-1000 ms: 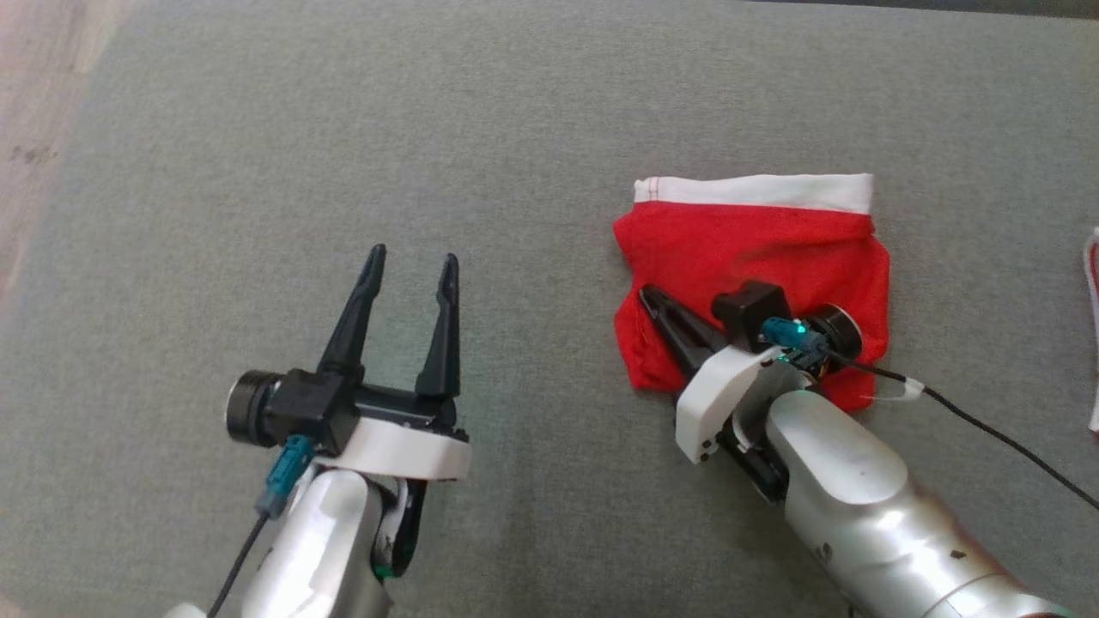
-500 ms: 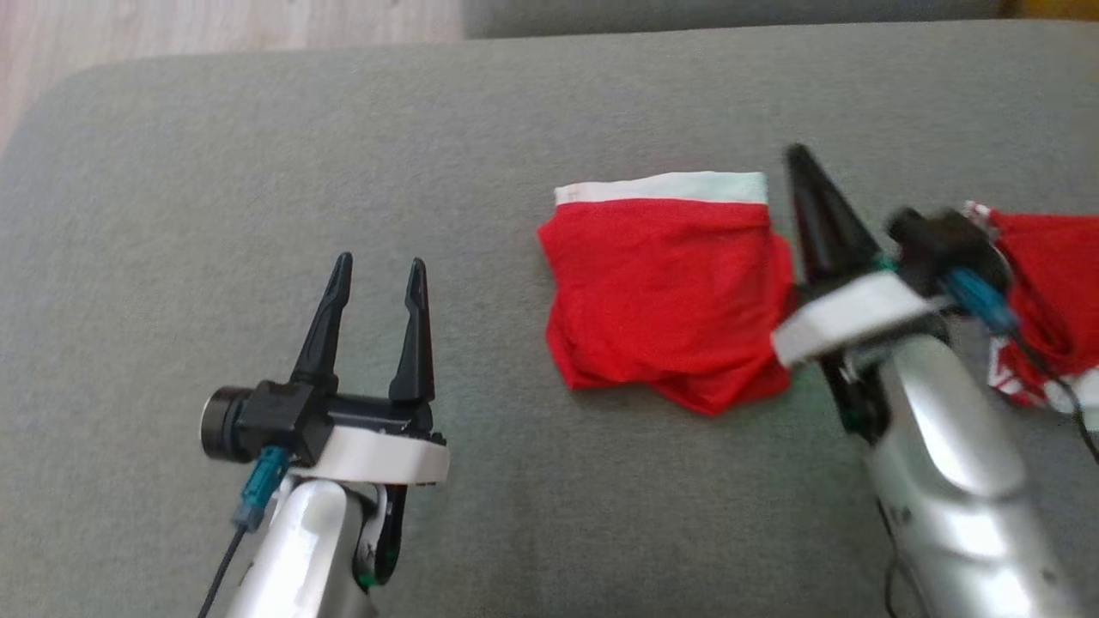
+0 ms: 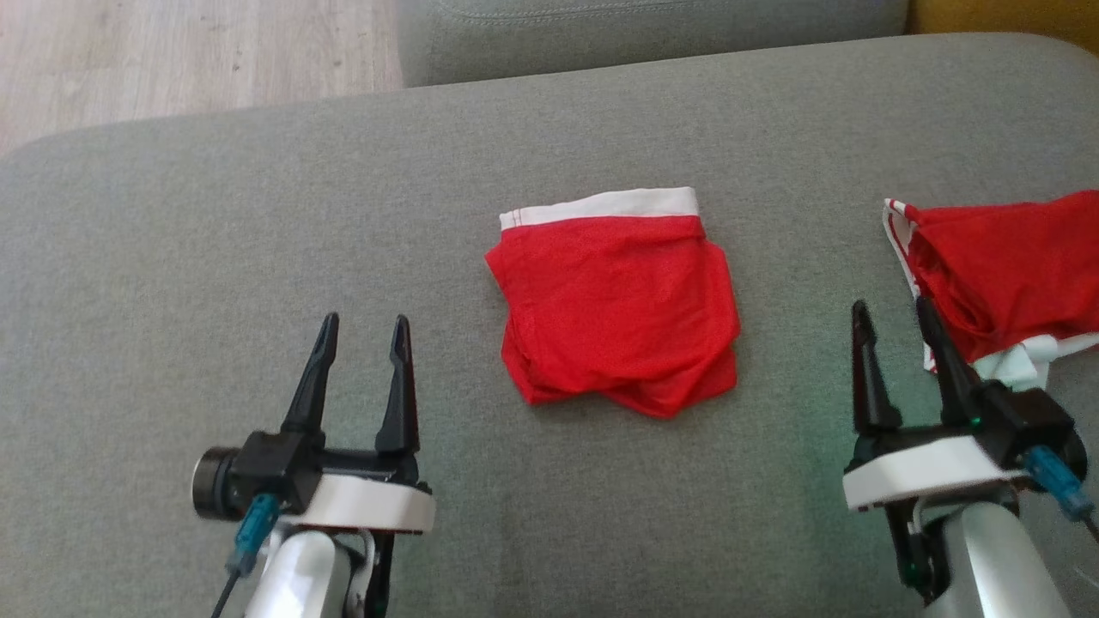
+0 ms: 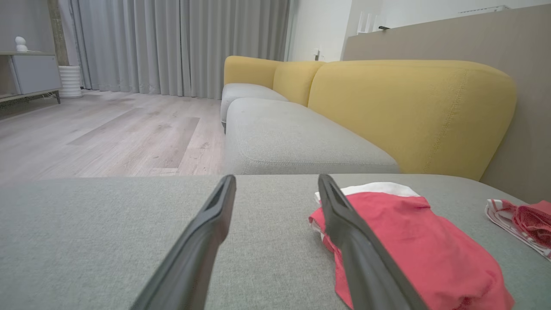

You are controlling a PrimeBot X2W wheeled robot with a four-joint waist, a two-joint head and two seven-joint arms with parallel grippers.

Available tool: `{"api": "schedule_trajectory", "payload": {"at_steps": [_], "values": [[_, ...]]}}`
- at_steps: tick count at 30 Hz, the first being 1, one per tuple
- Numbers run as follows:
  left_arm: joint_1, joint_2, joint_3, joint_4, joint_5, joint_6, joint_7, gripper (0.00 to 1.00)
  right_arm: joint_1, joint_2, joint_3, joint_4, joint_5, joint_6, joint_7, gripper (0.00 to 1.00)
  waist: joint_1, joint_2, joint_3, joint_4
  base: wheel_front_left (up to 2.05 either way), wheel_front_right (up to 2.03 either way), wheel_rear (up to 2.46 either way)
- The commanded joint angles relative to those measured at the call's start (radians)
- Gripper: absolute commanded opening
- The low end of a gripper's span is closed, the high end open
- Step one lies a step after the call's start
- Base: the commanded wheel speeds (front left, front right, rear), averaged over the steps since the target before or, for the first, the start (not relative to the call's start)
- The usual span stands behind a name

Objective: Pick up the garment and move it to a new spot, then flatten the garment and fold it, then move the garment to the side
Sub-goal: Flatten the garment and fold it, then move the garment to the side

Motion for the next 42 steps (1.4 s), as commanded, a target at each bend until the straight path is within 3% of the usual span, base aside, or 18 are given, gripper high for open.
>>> {"api": "schedule_trajectory", "payload": {"at_steps": [1, 10, 17, 28, 36, 37, 38, 42], "values": [[-0.015, 0.008, 0.043, -0.027, 0.005, -0.002, -0.01, 1.0, -0.011, 0.004, 0.027, -0.04, 0.011, -0.001, -0.011, 1.0, 0.0001, 0.0, -0.003, -0.004, 0.0, 0.0, 0.0], [-0.033, 0.008, 0.035, -0.027, 0.001, -0.005, -0.01, 1.0, -0.011, 0.004, 0.035, -0.065, 0.018, -0.001, 0.0, 1.0, 0.0001, 0.0, 0.015, 0.008, 0.0, 0.0, 0.0], [-0.07, 0.008, 0.011, -0.031, 0.0, -0.007, -0.01, 1.0, -0.083, 0.004, 0.089, -0.036, 0.041, -0.001, 0.092, 1.0, 0.0001, 0.0, 0.076, 0.044, 0.0, 0.0, 0.0], [-0.126, 0.008, -0.027, -0.02, -0.003, -0.004, -0.01, 1.0, -0.271, 0.004, 0.147, 0.214, 0.173, -0.001, 0.278, 1.0, 0.0001, 0.0, 0.156, 0.126, 0.0, 0.0, 0.0], [-0.135, 0.008, -0.039, -0.017, -0.005, 0.002, -0.01, 1.0, -0.34, 0.004, 0.203, 0.363, 0.171, -0.001, 0.329, 1.0, 0.0001, 0.0, 0.163, 0.156, 0.0, 0.0, 0.0], [-0.135, 0.008, -0.039, -0.017, -0.005, 0.002, -0.01, 1.0, -0.346, 0.003, 0.215, 0.375, 0.164, -0.001, 0.332, 0.35, 0.0001, 0.0, 0.163, 0.157, 0.0, 0.0, 0.0], [-0.135, 0.008, -0.039, -0.017, -0.005, 0.003, -0.01, 1.0, -0.352, 0.001, 0.228, 0.384, 0.157, -0.001, 0.332, 0.0, 0.0001, 0.0, 0.162, 0.157, 0.0, 0.0, 0.0], [-0.135, 0.008, -0.039, -0.017, -0.003, 0.006, -0.01, 1.0, -0.366, -0.009, 0.251, 0.402, 0.141, -0.001, 0.312, 0.0, 0.0001, 0.0, 0.155, 0.154, 0.0, 0.0, 0.0]]}}
